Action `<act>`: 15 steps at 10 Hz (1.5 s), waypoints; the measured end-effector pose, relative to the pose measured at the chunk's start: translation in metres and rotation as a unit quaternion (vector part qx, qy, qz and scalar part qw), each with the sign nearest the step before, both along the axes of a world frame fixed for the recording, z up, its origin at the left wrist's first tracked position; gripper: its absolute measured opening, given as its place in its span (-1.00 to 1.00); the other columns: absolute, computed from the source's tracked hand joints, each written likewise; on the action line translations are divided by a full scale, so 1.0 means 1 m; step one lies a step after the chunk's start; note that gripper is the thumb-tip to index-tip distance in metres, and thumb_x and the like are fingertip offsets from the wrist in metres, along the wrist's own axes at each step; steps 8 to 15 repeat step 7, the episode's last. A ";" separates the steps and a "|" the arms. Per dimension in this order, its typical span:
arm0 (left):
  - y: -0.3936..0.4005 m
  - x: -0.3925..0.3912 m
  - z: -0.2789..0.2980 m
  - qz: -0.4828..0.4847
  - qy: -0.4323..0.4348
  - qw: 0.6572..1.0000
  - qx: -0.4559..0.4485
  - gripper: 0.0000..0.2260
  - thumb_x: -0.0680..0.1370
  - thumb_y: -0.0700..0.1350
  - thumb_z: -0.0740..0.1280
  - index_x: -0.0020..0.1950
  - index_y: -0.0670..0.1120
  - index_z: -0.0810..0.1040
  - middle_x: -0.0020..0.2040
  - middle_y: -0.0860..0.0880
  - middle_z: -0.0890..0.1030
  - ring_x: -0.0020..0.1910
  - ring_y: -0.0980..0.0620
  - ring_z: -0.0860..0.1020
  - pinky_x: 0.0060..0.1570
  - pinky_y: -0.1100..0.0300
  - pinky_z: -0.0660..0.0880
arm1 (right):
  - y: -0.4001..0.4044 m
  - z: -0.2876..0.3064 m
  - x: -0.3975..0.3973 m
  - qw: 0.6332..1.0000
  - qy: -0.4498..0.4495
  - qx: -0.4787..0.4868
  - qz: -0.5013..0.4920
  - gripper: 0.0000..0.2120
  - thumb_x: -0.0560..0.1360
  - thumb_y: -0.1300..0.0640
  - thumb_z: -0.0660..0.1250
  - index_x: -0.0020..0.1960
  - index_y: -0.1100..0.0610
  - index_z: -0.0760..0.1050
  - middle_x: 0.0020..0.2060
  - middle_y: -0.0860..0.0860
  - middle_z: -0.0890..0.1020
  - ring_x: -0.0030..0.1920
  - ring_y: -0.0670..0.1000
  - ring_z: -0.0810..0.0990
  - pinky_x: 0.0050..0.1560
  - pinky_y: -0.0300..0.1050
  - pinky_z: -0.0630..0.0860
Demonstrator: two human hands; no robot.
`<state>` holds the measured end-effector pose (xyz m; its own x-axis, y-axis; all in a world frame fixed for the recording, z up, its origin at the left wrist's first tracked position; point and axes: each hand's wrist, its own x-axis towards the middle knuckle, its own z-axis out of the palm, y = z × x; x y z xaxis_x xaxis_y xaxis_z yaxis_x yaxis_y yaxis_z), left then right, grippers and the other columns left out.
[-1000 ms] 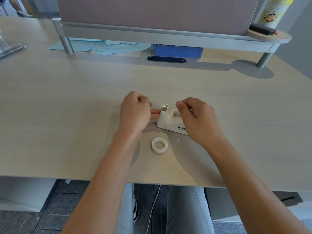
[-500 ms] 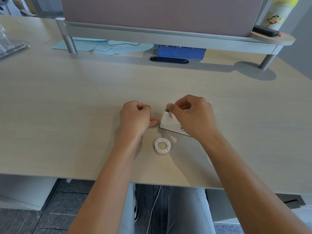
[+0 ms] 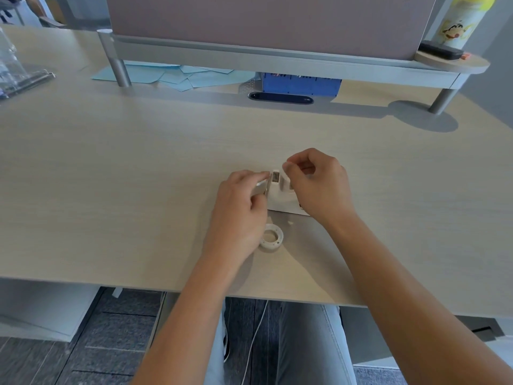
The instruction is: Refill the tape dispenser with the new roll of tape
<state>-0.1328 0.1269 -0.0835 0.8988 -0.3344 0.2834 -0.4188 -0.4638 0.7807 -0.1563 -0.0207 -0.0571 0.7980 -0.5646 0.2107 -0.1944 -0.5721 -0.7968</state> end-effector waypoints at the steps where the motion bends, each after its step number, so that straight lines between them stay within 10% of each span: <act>1: -0.002 -0.002 -0.007 0.011 -0.028 0.999 0.031 -0.56 0.58 -0.24 0.21 0.43 0.01 0.57 0.40 -0.04 0.55 0.39 -0.08 0.46 0.28 0.07 0.45 | 0.000 0.003 0.006 1.000 0.001 0.000 -0.001 -0.77 0.60 -0.02 0.28 -0.05 0.06 0.65 -0.28 -0.11 0.72 -0.19 0.06 0.69 -0.11 0.21 0.68; 4: -0.003 -0.017 -0.006 0.029 -0.096 0.982 0.161 -0.47 0.59 -0.20 0.21 0.57 0.01 0.39 0.48 -0.15 0.44 0.47 -0.18 0.36 0.33 -0.10 0.46 | 0.002 0.000 0.008 0.999 0.019 -0.044 -0.006 -0.62 0.65 -0.04 0.15 -0.07 0.15 0.63 -0.22 -0.04 0.76 -0.11 0.12 0.70 0.00 0.12 0.63; 7: 0.012 -0.015 -0.008 0.057 -0.065 0.981 0.172 -0.52 0.60 -0.14 0.23 0.53 -0.19 0.36 0.40 -0.20 0.51 0.38 -0.26 0.45 0.27 -0.14 0.45 | -0.007 0.003 -0.014 0.986 -0.159 0.015 -0.037 -0.70 0.66 0.02 0.19 0.02 0.16 0.63 -0.02 0.02 0.72 0.02 0.05 0.69 0.14 0.10 0.59; 15: 0.012 -0.015 -0.008 0.057 -0.065 0.981 0.172 -0.52 0.60 -0.14 0.23 0.53 -0.19 0.36 0.40 -0.20 0.51 0.38 -0.26 0.45 0.27 -0.14 0.45 | -0.007 0.003 -0.014 0.986 -0.159 0.015 -0.037 -0.70 0.66 0.02 0.19 0.02 0.16 0.63 -0.02 0.02 0.72 0.02 0.05 0.69 0.14 0.10 0.59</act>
